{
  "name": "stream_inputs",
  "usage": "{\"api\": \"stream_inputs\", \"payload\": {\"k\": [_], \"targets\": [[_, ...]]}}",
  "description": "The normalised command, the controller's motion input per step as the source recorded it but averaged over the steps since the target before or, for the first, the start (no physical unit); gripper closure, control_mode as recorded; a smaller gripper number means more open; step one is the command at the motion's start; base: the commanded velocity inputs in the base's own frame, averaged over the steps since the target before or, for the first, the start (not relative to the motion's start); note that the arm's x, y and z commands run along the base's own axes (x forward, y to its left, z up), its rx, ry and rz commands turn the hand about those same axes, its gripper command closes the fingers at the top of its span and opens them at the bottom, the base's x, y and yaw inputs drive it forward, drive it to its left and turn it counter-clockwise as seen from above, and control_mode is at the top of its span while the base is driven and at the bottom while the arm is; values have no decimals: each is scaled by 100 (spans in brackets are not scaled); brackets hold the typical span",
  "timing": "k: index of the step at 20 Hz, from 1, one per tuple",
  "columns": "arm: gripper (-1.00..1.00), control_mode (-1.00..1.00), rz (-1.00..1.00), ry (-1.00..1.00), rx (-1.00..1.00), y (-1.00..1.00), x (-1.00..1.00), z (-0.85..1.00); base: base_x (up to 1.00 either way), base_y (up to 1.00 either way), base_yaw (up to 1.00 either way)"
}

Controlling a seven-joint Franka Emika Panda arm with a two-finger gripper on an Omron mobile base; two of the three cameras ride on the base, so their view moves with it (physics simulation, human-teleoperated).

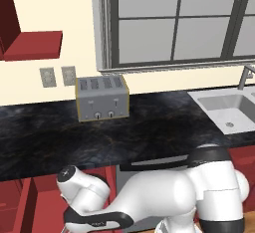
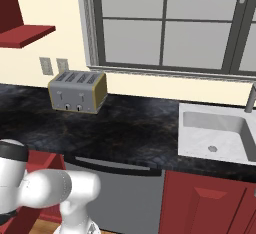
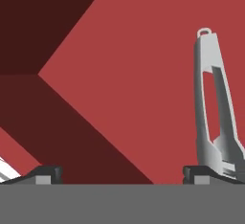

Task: Take the tongs from the drawer on the left and place them on the dining counter next to the tray containing the hot dog.

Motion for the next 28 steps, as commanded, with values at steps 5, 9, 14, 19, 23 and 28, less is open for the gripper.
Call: {"api": "stream_inputs", "payload": {"k": [5, 9, 14, 19, 23, 28], "targets": [[-100, -100, 0, 0, 0, 3, 0, -4, 0, 0, 0], [-100, -100, 0, 0, 0, 3, 0, -4, 0, 0, 0], [-100, -100, 0, -2, 0, 1, 0, -10, 0, 0, 0], [-100, -100, 0, -3, 0, 0, 0, -11, 0, 0, 0], [-100, -100, 0, -3, 0, 0, 1, -4, 0, 0, 0], [-100, -100, 2, -2, 0, 0, 11, -4, 0, 0, 0]]}}
